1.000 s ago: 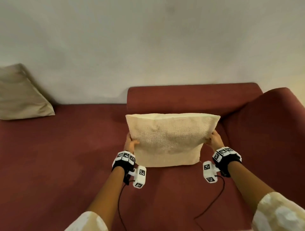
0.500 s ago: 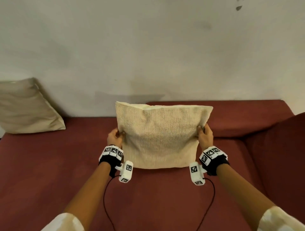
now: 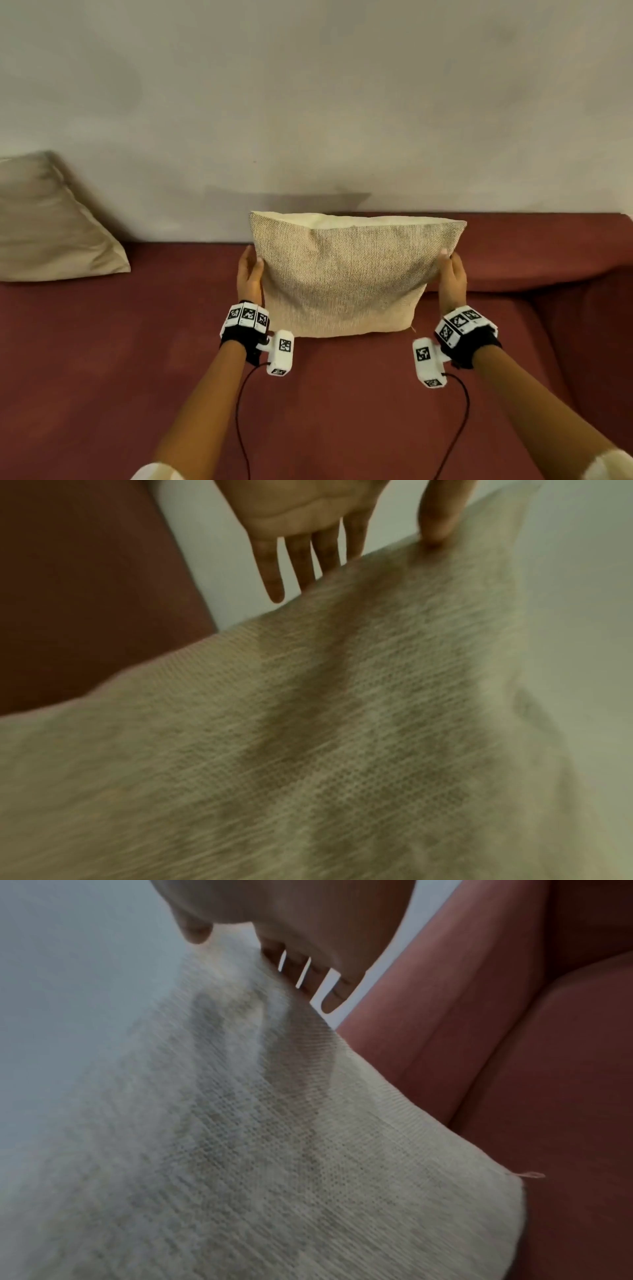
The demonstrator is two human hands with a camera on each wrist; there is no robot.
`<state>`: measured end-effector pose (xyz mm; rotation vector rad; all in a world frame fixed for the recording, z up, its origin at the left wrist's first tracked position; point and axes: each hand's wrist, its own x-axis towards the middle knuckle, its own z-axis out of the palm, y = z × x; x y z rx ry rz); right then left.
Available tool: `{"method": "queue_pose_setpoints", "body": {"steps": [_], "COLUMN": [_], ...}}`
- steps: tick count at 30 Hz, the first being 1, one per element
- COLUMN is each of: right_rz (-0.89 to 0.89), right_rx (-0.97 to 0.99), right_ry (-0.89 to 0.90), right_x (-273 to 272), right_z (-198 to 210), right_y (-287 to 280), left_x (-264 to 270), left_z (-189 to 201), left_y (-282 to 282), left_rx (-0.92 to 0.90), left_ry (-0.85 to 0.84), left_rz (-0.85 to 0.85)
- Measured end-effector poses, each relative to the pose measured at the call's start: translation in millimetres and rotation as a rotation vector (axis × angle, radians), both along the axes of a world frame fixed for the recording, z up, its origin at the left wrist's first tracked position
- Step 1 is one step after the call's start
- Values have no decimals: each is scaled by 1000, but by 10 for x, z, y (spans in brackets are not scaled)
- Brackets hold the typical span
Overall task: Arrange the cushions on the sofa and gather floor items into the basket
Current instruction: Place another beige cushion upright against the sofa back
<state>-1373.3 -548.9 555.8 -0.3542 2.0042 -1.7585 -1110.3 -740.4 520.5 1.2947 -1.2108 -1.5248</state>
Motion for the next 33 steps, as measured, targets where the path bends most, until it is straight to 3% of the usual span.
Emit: {"method": "queue_pose_setpoints", "body": {"steps": [2,5,8,14,17,19,23,26,29,33], "right_rz": [-40,-113,-117,12,20,13,147,276,246,154], "right_rx": [58,327,463,303,134,182,517,607,777,724], "right_ry": [25,129,177,52,-169,-222,-70,25,45,67], "right_x": [-49,-171,-249,-202,-200,-142,82,128,66,270], "right_z": [19,114,198,99,-148,-407,-927,-1179,-1195,-1114], "right_y": [-123,-258,-269,-211,26,195,318,192,99,120], "left_x": [-103,-211,-247,-89,109,284,459,467,427,423], "left_z": [107,182,255,227,12,-278,-762,-1056,-1253,-1138], "left_y": [-60,-213,-319,-342,-223,-112,246,329,202,81], "left_rx": [-51,-125,-236,-206,-88,-4,84,110,92,-48], "left_ry": [-14,-235,-317,-329,-281,-305,-405,-448,-501,-462], "left_rz": [1,39,58,-22,-86,-82,-200,-269,-211,-87]}}
